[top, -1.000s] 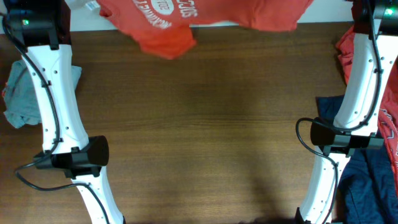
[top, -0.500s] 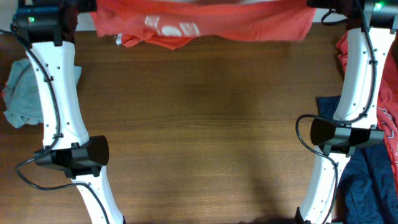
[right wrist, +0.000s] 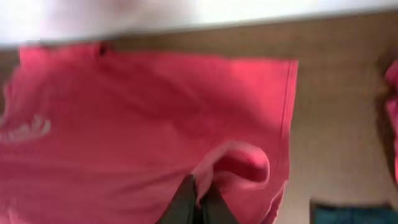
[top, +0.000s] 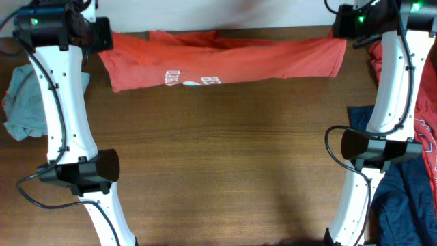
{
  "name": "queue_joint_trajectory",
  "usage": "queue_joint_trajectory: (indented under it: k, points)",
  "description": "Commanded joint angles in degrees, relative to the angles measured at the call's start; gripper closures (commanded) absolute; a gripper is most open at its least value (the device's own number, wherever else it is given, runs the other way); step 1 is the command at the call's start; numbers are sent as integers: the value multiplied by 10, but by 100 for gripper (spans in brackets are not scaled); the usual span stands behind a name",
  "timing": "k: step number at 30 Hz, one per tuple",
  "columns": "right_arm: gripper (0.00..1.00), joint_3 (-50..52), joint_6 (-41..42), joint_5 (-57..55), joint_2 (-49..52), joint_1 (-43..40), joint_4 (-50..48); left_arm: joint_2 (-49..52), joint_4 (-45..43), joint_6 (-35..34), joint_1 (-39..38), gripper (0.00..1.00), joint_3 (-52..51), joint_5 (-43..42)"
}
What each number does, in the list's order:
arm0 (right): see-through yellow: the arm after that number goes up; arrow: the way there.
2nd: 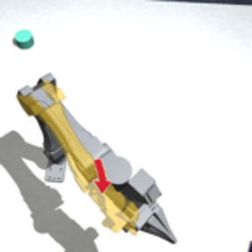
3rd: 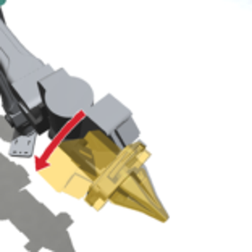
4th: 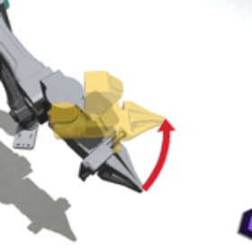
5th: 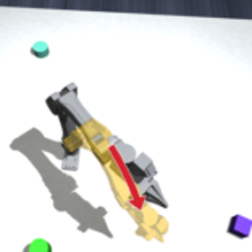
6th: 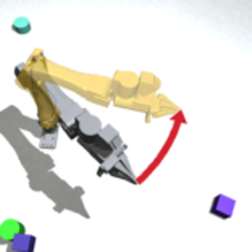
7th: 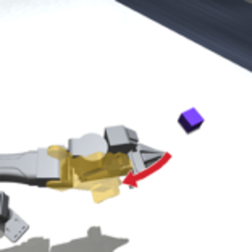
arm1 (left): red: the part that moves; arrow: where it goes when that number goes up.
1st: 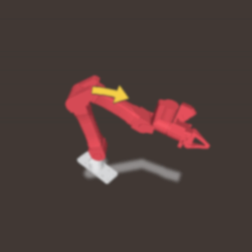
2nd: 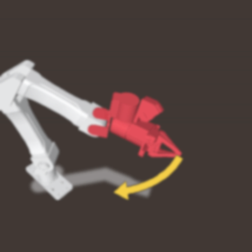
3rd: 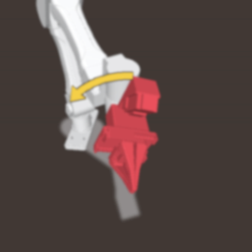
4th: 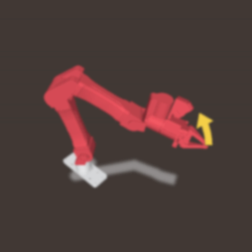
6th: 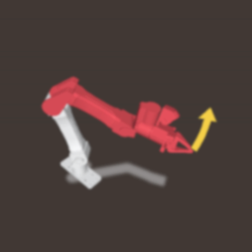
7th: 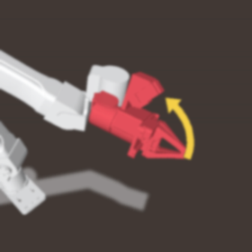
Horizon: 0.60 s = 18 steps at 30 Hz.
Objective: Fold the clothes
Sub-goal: 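Swing the hanging shirt forward and lay it flat across the table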
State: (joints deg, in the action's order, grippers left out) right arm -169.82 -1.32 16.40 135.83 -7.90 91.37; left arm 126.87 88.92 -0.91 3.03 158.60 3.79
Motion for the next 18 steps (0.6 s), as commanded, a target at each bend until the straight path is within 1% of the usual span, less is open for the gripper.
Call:
queue_joint_trajectory:
  k: [1,4,9,13,16,18]
  points:
    - [96,-1,-30,-5,-12,-5,37,-10,49,2,5,100,2,0]
    - [96,-1,-30,-5,-12,-5,60,-10,78,0,5,100,2,0]
    - [96,-1,-27,-5,-23,-4,60,-10,78,-2,-1,100,2,-40]
    - [96,-1,-14,-5,-67,-4,60,-23,78,-2,-18,100,-8,-40]
    - [96,11,-12,-5,-85,6,60,-55,78,-9,-18,100,-47,-30]
    - [96,38,-12,-5,-101,12,60,-82,78,-13,-18,100,-87,-19]
